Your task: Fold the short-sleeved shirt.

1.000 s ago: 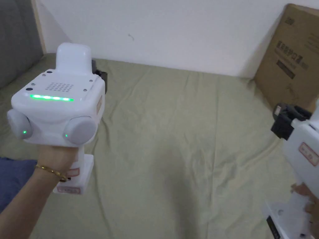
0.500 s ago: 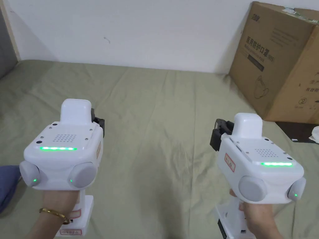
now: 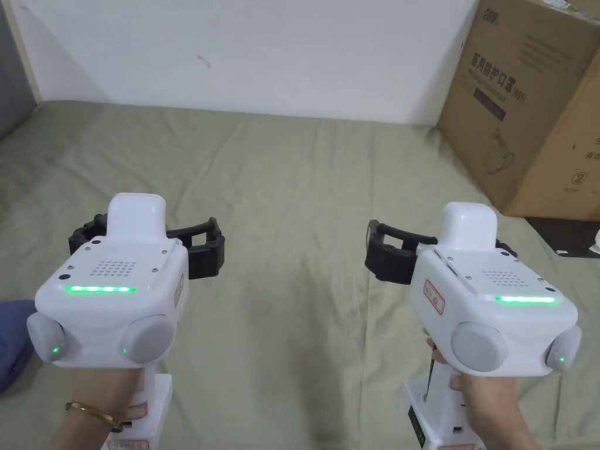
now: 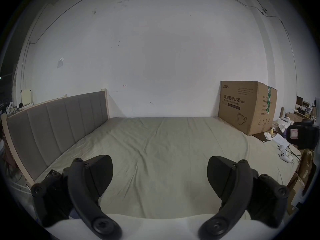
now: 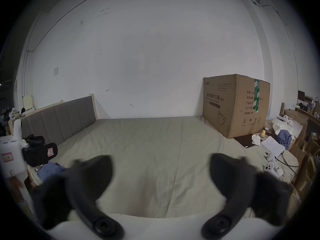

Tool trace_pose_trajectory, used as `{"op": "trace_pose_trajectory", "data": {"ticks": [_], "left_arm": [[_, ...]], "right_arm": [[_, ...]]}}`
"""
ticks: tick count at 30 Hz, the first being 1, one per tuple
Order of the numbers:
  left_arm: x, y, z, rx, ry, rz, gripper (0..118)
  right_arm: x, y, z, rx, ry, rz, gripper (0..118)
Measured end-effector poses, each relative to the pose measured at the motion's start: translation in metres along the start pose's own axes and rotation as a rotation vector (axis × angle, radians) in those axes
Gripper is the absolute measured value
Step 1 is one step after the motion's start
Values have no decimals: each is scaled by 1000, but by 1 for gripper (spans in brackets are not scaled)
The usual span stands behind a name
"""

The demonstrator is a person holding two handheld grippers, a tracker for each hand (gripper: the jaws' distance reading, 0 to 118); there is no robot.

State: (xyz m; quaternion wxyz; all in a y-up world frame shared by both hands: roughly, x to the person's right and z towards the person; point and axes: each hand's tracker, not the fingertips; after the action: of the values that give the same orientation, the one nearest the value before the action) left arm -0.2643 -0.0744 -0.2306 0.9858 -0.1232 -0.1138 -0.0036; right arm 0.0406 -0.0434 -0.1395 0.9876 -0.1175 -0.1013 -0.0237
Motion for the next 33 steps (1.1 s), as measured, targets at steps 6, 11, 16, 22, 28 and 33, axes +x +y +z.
{"op": "trace_pose_trajectory", "data": {"ticks": [6, 11, 16, 22, 28, 33], "left_arm": [[0, 2, 0, 13, 31, -9, 111], [-1, 4, 3, 24, 40, -19, 111], [-1, 5, 2, 31, 41, -48, 111], [-1, 5, 1, 26, 41, -36, 111], [-1, 4, 1, 16, 34, -25, 111], [0, 3, 1, 11, 27, -33, 111]], "right_arm": [[-3, 1, -1, 15, -34, 31, 118], [-4, -1, -2, 11, -38, 26, 118], [-4, -3, -2, 6, -31, 14, 118], [-6, -3, 2, 14, -30, 13, 118], [-8, -3, 3, 14, -25, 16, 118], [-9, -2, 3, 18, -19, 13, 118]]}}
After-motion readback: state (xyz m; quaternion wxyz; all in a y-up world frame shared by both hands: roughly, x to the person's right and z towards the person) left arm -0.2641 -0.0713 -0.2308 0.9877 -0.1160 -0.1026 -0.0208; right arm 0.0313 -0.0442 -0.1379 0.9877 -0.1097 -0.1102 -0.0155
